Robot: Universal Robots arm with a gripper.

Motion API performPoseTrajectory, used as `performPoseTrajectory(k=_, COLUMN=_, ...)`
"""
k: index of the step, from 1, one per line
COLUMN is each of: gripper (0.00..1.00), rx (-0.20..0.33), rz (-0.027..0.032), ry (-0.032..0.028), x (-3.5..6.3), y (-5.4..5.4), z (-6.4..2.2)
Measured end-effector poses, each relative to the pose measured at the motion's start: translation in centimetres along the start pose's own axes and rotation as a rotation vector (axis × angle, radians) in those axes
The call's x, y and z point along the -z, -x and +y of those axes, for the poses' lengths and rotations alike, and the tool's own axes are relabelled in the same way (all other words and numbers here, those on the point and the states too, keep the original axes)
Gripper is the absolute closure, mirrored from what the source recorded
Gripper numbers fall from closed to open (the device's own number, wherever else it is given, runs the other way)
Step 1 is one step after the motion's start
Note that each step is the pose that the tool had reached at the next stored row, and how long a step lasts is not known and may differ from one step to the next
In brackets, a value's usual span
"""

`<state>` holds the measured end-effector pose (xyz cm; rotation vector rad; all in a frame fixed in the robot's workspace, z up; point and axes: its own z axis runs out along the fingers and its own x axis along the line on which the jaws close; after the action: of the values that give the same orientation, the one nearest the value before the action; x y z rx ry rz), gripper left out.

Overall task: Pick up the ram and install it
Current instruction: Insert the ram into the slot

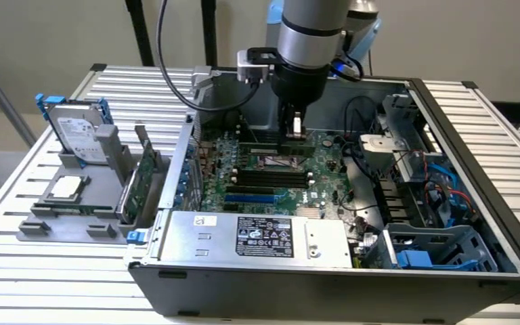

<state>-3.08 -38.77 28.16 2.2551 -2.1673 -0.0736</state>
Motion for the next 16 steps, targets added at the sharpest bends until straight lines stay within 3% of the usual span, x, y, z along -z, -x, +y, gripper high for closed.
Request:
performPoseTrajectory(k=4, gripper=1.0, rx=-0.001, rz=0.0252, ry=0.001, x=-0.39, y=0.5, z=-0.03)
performPoseTrajectory(k=6, gripper=1.0, rx=-0.002, rz=0.0317, ry=0.0012, x=-0.7, y=0.5, z=-0.03)
performPoseTrajectory(k=9, gripper=1.0, rx=-0.002, rz=0.0345, ry=0.0014, x=-1.24, y=0.5, z=0.05)
performPoseTrajectory(k=16, gripper=1.0, rx=-0.002, rz=0.0351, ry=0.0015, x=-2.52, y=0.1, z=0.19)
